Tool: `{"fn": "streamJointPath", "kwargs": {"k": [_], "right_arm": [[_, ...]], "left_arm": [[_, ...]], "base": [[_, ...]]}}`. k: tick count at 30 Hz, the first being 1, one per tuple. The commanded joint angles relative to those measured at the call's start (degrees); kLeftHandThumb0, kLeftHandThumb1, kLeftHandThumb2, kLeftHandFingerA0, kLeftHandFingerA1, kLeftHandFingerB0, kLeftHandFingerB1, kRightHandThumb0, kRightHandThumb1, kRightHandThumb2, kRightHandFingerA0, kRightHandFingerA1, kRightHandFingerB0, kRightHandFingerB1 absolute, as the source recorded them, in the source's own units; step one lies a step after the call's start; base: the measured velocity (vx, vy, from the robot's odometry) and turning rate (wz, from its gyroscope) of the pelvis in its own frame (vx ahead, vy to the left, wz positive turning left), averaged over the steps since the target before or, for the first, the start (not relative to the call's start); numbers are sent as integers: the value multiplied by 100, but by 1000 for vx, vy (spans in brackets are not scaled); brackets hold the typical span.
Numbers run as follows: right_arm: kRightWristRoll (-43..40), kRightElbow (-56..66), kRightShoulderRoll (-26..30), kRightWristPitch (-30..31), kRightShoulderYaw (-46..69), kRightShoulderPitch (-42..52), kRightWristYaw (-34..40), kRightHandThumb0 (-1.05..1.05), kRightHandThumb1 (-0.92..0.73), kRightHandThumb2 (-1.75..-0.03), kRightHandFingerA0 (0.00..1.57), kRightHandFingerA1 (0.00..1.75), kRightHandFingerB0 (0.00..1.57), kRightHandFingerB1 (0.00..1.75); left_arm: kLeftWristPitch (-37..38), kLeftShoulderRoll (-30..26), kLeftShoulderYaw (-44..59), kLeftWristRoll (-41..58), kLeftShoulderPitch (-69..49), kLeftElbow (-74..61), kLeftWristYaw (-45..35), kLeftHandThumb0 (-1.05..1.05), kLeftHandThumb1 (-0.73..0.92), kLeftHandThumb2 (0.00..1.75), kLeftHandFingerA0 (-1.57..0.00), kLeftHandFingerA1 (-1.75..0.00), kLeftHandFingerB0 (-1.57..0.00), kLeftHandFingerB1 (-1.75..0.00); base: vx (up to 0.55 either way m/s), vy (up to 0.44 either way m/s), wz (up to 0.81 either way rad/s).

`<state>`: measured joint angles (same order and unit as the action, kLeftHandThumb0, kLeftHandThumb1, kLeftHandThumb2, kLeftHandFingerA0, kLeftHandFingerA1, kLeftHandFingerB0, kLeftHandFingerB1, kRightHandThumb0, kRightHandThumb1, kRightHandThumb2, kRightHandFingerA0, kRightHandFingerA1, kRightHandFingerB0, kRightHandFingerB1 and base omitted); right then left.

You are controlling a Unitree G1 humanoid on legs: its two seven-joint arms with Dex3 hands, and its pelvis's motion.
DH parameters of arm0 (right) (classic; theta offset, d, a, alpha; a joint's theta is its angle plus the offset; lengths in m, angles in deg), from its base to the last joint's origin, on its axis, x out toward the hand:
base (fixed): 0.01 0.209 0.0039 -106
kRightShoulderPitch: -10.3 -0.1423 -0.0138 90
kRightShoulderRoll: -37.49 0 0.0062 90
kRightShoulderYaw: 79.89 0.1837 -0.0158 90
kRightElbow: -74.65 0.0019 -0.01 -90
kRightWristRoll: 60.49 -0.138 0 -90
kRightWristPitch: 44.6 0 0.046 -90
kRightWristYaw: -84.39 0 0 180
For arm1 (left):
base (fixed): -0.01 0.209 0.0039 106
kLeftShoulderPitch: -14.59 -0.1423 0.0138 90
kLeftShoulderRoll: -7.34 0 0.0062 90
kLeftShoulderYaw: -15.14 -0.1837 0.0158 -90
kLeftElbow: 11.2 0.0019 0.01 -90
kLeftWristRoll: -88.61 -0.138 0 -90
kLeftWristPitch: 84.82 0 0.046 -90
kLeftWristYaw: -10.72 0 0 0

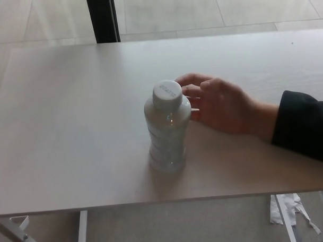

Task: Pick up a bottle and hand it

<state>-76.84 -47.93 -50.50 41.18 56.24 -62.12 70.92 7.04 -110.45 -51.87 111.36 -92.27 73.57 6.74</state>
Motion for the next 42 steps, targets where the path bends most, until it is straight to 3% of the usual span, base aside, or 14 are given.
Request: {"fn": "streamJointPath", "kwargs": {"k": [1,2,3,8,9,12,21,22,27,31,32,36,41,42], "right_arm": [[-709,266,180,41,302,-20,-259,-48,-53,-57,69,50,42,34],[-717,262,174,11,296,-34,-288,-60,-44,-79,64,61,36,47],[-682,262,182,-4,283,-32,-266,-51,-53,-57,67,51,42,35],[-617,258,201,-85,260,-23,-240,-58,-45,-80,65,63,36,47],[-618,189,222,-89,266,-44,-246,-51,-54,-57,68,51,42,35],[-641,208,219,-56,274,-38,-262,-55,-42,-80,61,62,35,48],[-613,344,189,-25,285,73,-190,-49,-54,-57,74,55,43,35],[-660,301,191,-64,304,61,-264,-55,-44,-80,64,64,36,48],[-616,184,237,-67,292,23,-253,-52,-53,-57,67,51,42,34],[-579,132,228,-155,274,-2,-274,-56,-42,-80,59,61,35,48],[-600,160,201,-117,285,-9,-248,-56,-41,-79,60,61,37,48],[-587,250,155,-77,274,6,-182,-59,-44,-80,65,62,37,48],[-634,370,170,37,316,43,-116,-51,-54,-57,77,61,44,35],[-662,426,156,35,321,68,-144,-51,-53,-57,71,55,43,35]], "left_arm": [[-2845,-233,-2379,-330,686,-2362,-364,-65,44,54,-41,-52,-36,-36],[-2906,-191,-2612,-373,791,-2452,-413,-65,45,54,-41,-53,-34,-36],[-2950,-145,-2753,-384,865,-2509,-422,-65,45,54,-40,-54,-33,-36],[-3030,151,-3357,-605,1131,-2560,-406,-65,44,54,-40,-49,-34,-35],[-3099,197,-3591,-806,1195,-2599,-393,-65,37,74,-41,-56,-29,-45],[-3150,409,-4062,-1052,1458,-2471,-433,-64,36,74,-37,-58,-30,-46],[-3484,833,-5095,-1825,2337,-2128,-395,-70,48,55,-37,-54,-29,-35],[-3494,962,-5313,-2028,2467,-2084,-339,-70,48,55,-39,-54,-28,-36],[-3716,1235,-5694,-2205,2722,-1990,-204,-71,49,55,-38,-51,-26,-34],[-3887,1532,-6067,-2479,3091,-1719,-141,-71,50,56,-37,-52,-25,-33],[-3784,1564,-6107,-2561,3130,-1640,-130,-71,41,78,-32,-56,-19,-45],[-3751,1727,-6166,-2843,3404,-1281,22,-70,50,55,-48,-55,-24,-38],[-3772,1675,-6011,-3016,3424,-1264,73,-70,39,80,-52,-64,-39,-56],[-3728,1600,-5957,-3050,3372,-1295,50,-68,50,56,-60,-61,-47,-53]], "base": [[0,0,0],[0,0,0],[0,0,0],[0,0,0],[0,0,0],[0,0,0],[0,0,0],[0,0,0],[0,0,0],[0,0,0],[0,0,0],[0,0,0],[0,0,0],[0,0,0]]}}
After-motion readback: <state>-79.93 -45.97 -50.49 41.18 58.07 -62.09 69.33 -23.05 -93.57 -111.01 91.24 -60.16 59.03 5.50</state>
